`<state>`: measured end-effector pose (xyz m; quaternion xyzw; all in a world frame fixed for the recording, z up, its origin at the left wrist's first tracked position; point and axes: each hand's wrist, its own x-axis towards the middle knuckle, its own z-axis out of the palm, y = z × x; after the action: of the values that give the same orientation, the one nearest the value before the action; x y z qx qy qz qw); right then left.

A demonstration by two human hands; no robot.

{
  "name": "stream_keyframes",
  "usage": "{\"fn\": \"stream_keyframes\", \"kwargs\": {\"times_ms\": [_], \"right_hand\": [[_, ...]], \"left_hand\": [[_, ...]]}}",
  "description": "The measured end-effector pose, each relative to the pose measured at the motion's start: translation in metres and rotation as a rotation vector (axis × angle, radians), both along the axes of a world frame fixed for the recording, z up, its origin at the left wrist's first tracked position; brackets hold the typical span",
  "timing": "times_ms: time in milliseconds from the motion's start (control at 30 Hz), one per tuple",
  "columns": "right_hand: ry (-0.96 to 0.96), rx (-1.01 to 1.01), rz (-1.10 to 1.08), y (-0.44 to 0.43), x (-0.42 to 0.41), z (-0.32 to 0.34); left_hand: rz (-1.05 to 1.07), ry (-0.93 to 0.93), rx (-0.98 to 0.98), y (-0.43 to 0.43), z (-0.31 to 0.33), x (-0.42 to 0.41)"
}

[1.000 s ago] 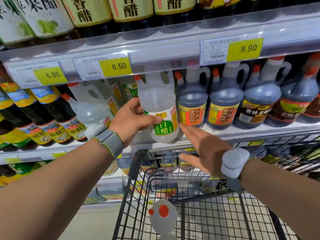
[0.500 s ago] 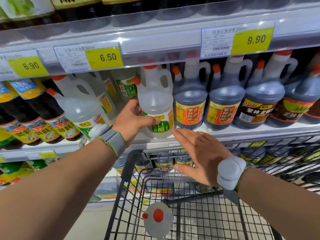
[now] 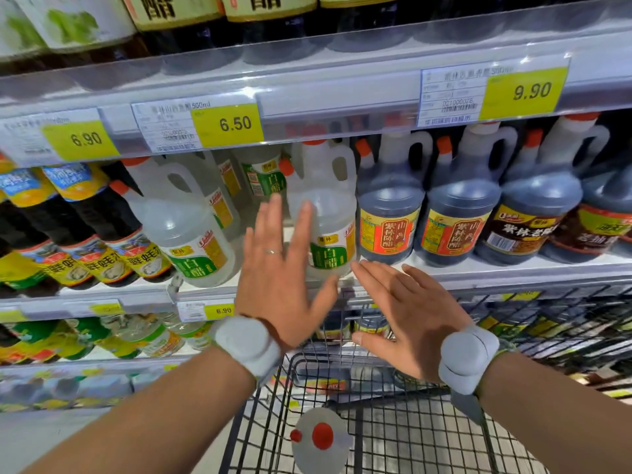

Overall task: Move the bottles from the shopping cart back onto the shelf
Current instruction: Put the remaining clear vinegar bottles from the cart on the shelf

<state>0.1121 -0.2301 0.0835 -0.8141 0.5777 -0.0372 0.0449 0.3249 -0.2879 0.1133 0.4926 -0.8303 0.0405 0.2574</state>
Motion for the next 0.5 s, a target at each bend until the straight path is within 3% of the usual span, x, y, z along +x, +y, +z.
{"fn": "stream_keyframes", "kwargs": {"times_ms": [167, 500], "right_hand": [[-0.007, -0.009, 0.004, 0.0, 0.0, -0.001], [-0.015, -0.003, 0.003, 0.002, 0.0, -0.001]], "left_hand": [[-0.002, -0.226, -0.003, 0.02, -0.023, -0.007], [-0.042, -0.187, 0.04, 0.008, -0.028, -0.011]]}}
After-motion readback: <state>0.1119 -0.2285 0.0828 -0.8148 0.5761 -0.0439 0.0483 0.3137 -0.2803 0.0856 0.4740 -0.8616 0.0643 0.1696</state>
